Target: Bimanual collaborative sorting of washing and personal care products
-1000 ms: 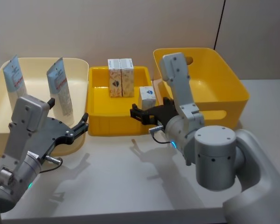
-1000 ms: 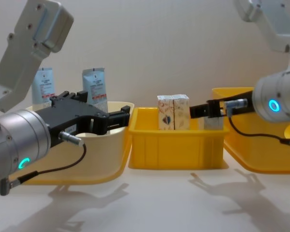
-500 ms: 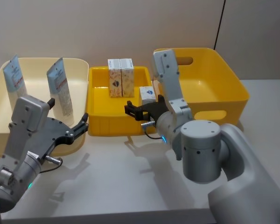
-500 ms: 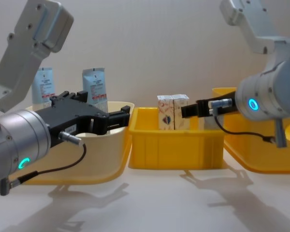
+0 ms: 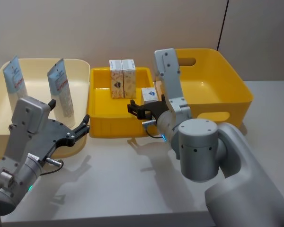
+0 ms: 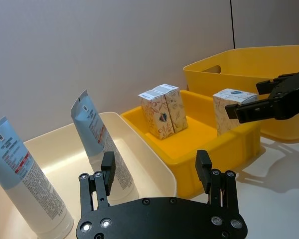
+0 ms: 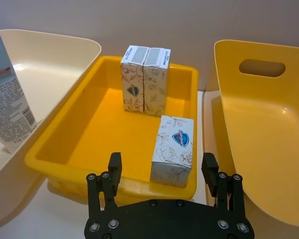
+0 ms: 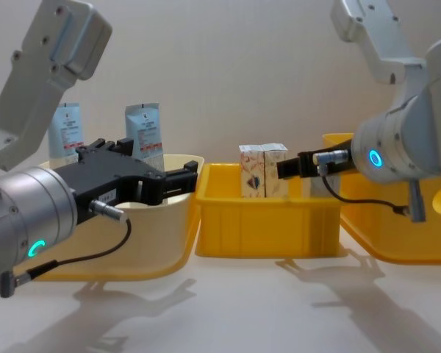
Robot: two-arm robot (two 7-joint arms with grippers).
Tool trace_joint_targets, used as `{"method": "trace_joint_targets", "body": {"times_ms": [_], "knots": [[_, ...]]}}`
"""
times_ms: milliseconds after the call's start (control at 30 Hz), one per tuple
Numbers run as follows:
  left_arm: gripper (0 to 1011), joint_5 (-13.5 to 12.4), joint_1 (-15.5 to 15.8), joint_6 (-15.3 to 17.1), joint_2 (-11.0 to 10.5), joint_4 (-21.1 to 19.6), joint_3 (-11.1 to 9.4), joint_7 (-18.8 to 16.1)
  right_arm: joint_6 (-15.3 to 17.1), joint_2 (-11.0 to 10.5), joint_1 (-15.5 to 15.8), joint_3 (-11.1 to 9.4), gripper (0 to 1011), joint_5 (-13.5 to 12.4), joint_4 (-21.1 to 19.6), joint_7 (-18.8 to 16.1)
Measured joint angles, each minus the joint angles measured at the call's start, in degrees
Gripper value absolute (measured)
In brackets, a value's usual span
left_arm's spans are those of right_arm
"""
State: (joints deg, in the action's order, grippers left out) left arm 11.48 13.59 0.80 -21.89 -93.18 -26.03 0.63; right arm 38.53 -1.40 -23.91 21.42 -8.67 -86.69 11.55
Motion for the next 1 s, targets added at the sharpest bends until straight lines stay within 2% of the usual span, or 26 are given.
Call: {"method": "trace_joint_targets", "body": {"times_ms": [467,1000], "knots": [[1003,0.00,0.00,0.00,0.00,0.00,0.00,0.00,-0.22,0.78,-0.78,-0.97,1001,0.47,1.86,0.35],[1003,0.00,0.00,0.00,0.00,0.00,0.00,0.00,-1.20,2.01,-3.16,-1.55,1001,0.89,6.20,-0.51]]}}
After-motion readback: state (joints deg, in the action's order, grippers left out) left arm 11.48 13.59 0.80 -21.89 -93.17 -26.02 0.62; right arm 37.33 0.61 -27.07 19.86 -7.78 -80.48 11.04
